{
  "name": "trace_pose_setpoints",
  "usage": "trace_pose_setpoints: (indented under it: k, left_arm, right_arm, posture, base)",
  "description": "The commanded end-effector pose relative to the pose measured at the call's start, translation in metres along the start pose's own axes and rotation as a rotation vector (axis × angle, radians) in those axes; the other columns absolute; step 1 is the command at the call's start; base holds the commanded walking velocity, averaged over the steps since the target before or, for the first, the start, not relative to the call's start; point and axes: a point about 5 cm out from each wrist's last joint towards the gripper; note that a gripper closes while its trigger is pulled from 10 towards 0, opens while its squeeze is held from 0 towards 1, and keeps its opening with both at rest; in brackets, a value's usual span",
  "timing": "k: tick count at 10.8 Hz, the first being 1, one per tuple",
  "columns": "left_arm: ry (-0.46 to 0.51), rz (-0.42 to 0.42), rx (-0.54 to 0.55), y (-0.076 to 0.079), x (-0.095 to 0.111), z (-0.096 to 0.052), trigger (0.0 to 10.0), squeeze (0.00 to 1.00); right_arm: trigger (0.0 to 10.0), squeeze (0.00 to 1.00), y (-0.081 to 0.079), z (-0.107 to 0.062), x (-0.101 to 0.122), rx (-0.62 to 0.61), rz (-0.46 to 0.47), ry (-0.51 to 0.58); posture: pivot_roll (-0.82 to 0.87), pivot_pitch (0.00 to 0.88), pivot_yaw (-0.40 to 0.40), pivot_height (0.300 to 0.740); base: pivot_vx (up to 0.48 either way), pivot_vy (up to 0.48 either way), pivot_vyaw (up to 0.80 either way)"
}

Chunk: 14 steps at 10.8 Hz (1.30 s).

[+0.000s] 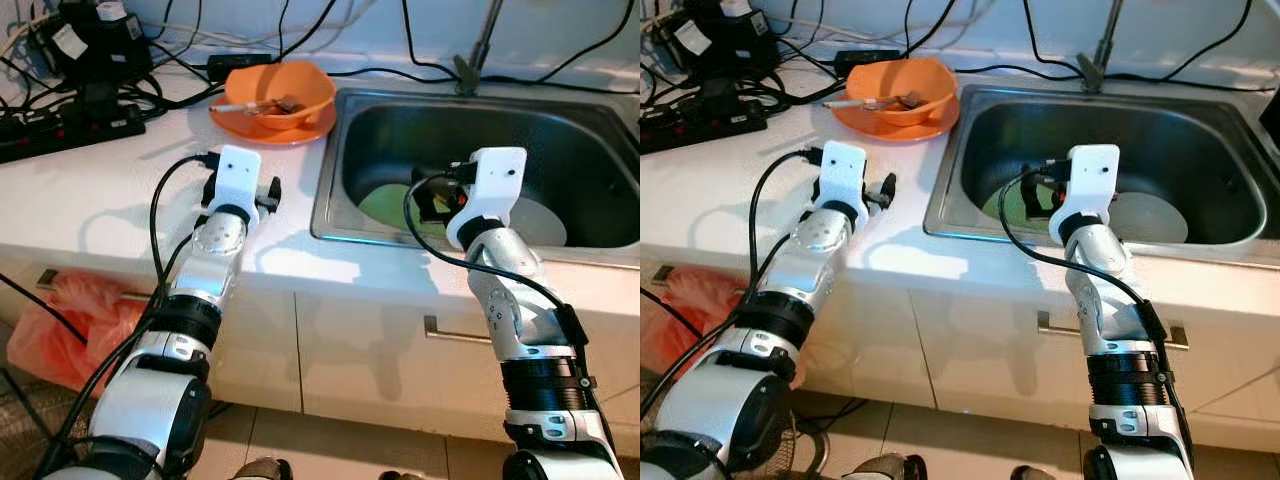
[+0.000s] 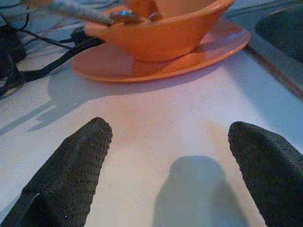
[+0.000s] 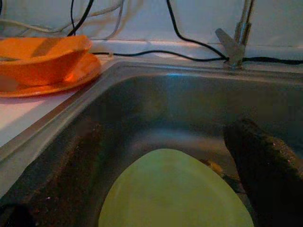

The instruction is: Kitchen organization

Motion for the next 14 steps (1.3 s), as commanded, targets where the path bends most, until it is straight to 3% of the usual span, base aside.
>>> trace_pose_setpoints:
  k: [1,4,8,14]
  left_arm:
    - [0.029,0.007,-0.02,0.001,0.009,0.003,10.0,0.0]
    - [0.082,-0.038,-0.027,-0.002,0.022,0.005,10.0,0.0]
    - [0.082,-0.068,-0.054,0.0,0.02,0.004,10.0,0.0]
    - [0.043,-0.025,-0.041,-0.013,0.019,0.006,10.0,0.0]
  right_arm:
    - [10.0,0.0,0.001,-0.003,-0.002,-0.013,0.01,-0.014]
    - [10.0,0.0,-0.001,-0.006,-0.007,-0.03,0.037,-0.031]
    - [10.0,0.0,-0.001,-0.007,-0.006,-0.037,0.043,-0.029]
    - [10.0,0.0,-0.004,-0.011,-0.009,-0.028,0.045,-0.043]
  posture:
    - [0.03,0.107,0.052,0.74]
    - [0.04,0.105,0.069,0.74]
    - [0.04,0.111,0.069,0.74]
    - [0.04,0.13,0.075,0.74]
  base:
    - [0.0,0.0,0.0]
    - [0.0,0.0,-0.14]
    - [0.0,0.0,-0.12]
    - [0.238,0.0,0.0]
Point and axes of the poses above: a point about 5 cm out from each wrist's last joint towards the gripper, its own z axis pointing out of the wrist towards the gripper, its own x axis along the axis of the wrist's last joint, y = z × x, and after that the axes turned 8 degrees about -z, right-handed
